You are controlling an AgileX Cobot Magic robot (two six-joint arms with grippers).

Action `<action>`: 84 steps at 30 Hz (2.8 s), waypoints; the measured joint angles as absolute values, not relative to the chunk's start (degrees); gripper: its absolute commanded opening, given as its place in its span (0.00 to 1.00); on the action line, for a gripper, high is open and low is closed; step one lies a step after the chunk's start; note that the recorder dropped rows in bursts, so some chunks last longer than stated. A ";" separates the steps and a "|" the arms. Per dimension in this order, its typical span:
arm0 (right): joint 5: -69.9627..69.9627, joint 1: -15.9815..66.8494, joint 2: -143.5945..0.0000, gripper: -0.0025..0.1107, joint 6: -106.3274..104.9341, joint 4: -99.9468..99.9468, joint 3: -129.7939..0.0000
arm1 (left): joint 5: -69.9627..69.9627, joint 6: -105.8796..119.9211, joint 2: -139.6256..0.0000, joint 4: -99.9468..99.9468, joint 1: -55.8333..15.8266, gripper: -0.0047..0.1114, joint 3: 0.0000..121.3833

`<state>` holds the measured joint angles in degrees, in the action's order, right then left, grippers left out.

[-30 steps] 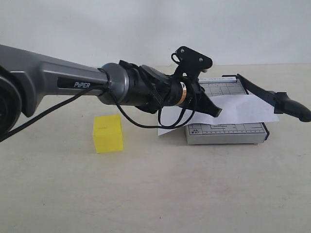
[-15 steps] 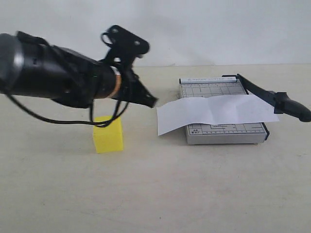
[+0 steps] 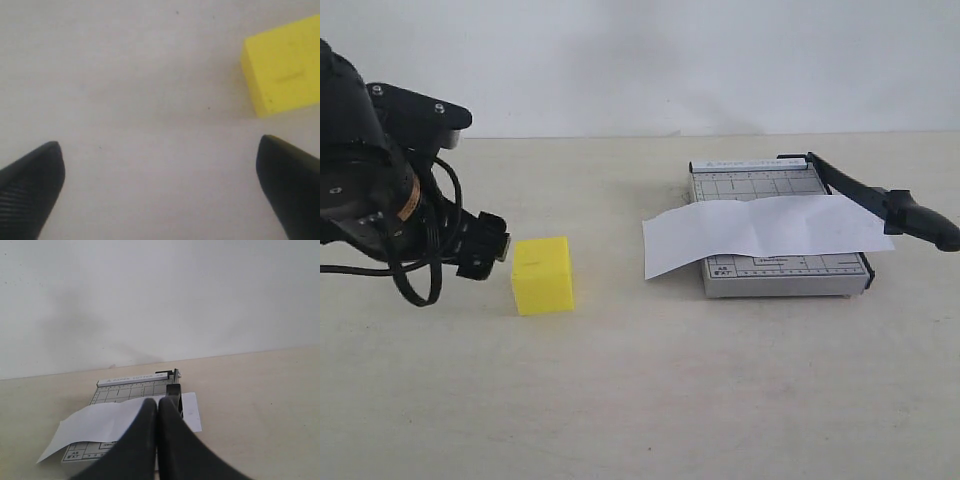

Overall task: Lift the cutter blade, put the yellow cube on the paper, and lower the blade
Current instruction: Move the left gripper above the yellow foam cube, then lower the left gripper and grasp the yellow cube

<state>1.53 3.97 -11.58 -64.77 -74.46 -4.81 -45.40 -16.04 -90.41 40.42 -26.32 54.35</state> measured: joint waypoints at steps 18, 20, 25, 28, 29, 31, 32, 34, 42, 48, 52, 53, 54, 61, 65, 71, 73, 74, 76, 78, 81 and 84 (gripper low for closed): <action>0.75 5.71 -11.58 0.02 -64.77 -74.46 -4.81 | -36.91 -2.36 -97.75 12.37 -26.32 0.85 71.71; 0.66 5.71 -11.58 0.02 -64.77 -74.46 -4.81 | -36.91 -2.22 -98.58 12.37 -26.32 0.85 72.08; 0.53 5.71 -11.58 0.02 -64.77 -74.46 -4.81 | -39.46 -3.98 -99.97 16.88 -26.32 0.85 72.45; 0.53 5.71 -11.58 0.02 -64.77 -74.46 -4.81 | -41.82 -5.01 -100.49 20.41 -26.32 0.85 72.45; 0.53 5.71 -11.58 0.02 -64.77 -74.46 -4.81 | -42.28 -5.14 -100.62 20.98 -26.32 0.85 72.45; 0.53 5.71 -11.58 0.02 -64.77 -74.46 -4.81 | -42.61 -5.57 -100.75 21.57 -26.32 0.85 72.45; 0.53 5.71 -11.58 0.02 -64.77 -74.46 -4.81 | -42.73 -5.69 -101.04 21.57 -26.32 0.85 72.45; 0.53 5.71 -11.58 0.02 -64.77 -74.46 -4.81 | -42.73 -5.90 -101.54 21.81 -26.32 0.85 72.45; 0.53 5.71 -11.58 0.02 -64.77 -74.46 -4.81 | -42.71 -6.57 -105.11 21.92 -26.32 0.85 72.45; 0.53 5.71 -11.58 0.02 -64.77 -74.46 -4.81 | -42.23 -6.96 -108.14 22.03 -26.32 0.85 72.45; 0.41 5.71 -11.58 0.02 -64.77 -74.46 -4.81 | -40.88 -7.46 -109.53 22.03 -26.32 0.85 72.45; 0.00 5.71 -11.58 0.02 -64.77 -74.46 -4.81 | -40.55 -7.64 -109.84 22.03 -26.32 0.85 72.45; 0.00 5.71 -11.58 0.02 -64.77 -74.46 -4.81 | -40.29 -7.88 -110.02 22.03 -26.32 0.85 72.45; 0.00 5.71 -11.58 0.02 -64.77 -74.46 -4.81 | -39.53 -8.71 -112.05 22.03 -26.32 0.85 72.54; 0.00 5.71 -11.58 0.02 -64.77 -74.46 -4.81 | -39.53 -8.82 -112.93 22.03 -26.32 0.85 72.54; 0.00 5.71 -11.58 0.02 -64.77 -74.46 -4.81 | -38.05 -8.82 -113.19 22.03 -26.32 0.85 72.57; 0.00 5.71 -11.58 0.02 -64.77 -74.46 -4.81 | -37.91 -8.82 -113.19 22.03 -26.32 0.85 72.57; 0.00 5.71 -11.58 0.02 -64.77 -74.46 -4.81 | -37.81 -8.82 -113.19 22.26 -26.32 0.85 72.57; 0.00 5.71 -11.58 0.02 -64.77 -74.46 -4.81 | -37.69 -8.91 -113.19 22.77 -26.19 0.85 72.57; 0.00 5.71 -11.58 0.02 -64.77 -74.46 -4.81 | -37.49 -8.91 -113.19 22.89 -26.05 0.85 72.57; 0.00 5.71 -11.58 0.02 -64.77 -74.46 -4.81 | -37.49 -8.91 -113.19 23.15 -25.73 0.85 72.57; 0.00 5.71 -11.58 0.02 -64.77 -74.46 -4.81 | -37.49 -8.91 -113.19 23.30 -25.32 0.85 72.57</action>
<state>0.00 5.71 -11.58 -64.77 -74.46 -4.81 -37.49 -8.91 -113.19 23.30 -25.32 72.57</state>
